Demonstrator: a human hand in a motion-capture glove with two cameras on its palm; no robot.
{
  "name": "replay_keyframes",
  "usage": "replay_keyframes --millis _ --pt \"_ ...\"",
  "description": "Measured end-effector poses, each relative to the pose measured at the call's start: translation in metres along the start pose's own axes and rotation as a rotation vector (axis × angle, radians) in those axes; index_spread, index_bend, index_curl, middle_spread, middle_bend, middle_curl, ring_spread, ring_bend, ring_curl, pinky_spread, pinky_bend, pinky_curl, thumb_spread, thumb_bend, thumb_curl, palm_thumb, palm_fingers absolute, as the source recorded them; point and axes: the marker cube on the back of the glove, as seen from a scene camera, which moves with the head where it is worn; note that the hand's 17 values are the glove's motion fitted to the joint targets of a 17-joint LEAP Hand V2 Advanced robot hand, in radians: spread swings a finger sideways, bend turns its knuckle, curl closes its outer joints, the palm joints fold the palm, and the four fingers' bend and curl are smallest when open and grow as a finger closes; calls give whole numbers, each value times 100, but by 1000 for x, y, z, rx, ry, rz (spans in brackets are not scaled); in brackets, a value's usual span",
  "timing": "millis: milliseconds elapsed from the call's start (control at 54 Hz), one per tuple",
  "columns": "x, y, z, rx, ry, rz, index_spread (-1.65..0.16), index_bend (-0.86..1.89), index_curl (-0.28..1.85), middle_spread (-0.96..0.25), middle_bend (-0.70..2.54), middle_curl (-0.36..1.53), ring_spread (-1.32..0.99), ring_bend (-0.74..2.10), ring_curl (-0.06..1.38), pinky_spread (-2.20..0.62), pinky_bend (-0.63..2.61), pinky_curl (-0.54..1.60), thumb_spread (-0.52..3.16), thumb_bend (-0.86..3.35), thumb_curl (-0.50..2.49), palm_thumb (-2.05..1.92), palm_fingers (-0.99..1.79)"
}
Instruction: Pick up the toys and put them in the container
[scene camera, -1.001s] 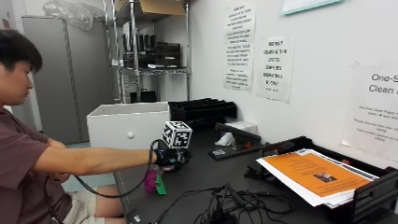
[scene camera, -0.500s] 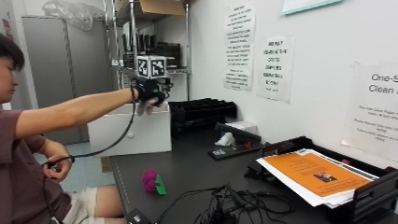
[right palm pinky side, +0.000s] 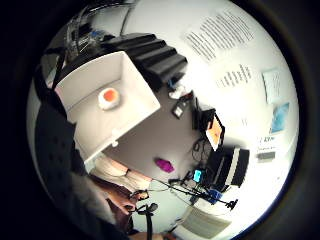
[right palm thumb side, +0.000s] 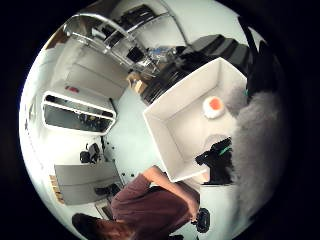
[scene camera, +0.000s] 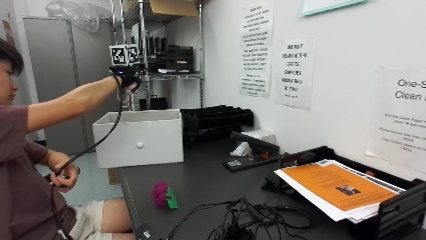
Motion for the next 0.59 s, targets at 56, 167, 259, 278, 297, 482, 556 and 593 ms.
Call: replay_keyframes --millis 56,167,259,278,297,482,556,593 --pt "-16 -3 6 6 -38 -61 -36 52 24 -38 95 75 -39 139 68 -32 129 54 49 12 97 67 85" --pt "-42 -3 15 79 -208 -259 -36 53 26 -38 95 79 -38 141 68 -32 130 54 48 11 100 67 84" --pt "-53 -10 36 27 -114 -251 -36 55 29 -39 93 81 -38 142 68 -32 131 55 46 11 103 68 82" --pt "-54 -10 39 13 -100 -253 -36 55 29 -40 93 82 -38 143 68 -32 132 55 46 11 104 68 82" --pt "-55 -10 43 -6 -84 -255 -36 55 30 -40 93 82 -38 143 68 -32 132 55 46 11 104 68 81" --pt "-58 -10 64 -109 -4 -192 -37 53 34 -43 91 87 -38 145 68 -32 136 57 44 9 109 68 75" --pt "-56 -8 69 -175 13 -179 -36 45 34 -44 83 88 -38 147 69 -32 143 59 47 7 110 65 61" --pt "-53 -6 72 -243 43 -181 -35 40 35 -44 75 87 -39 149 70 -32 149 60 50 6 110 64 52"
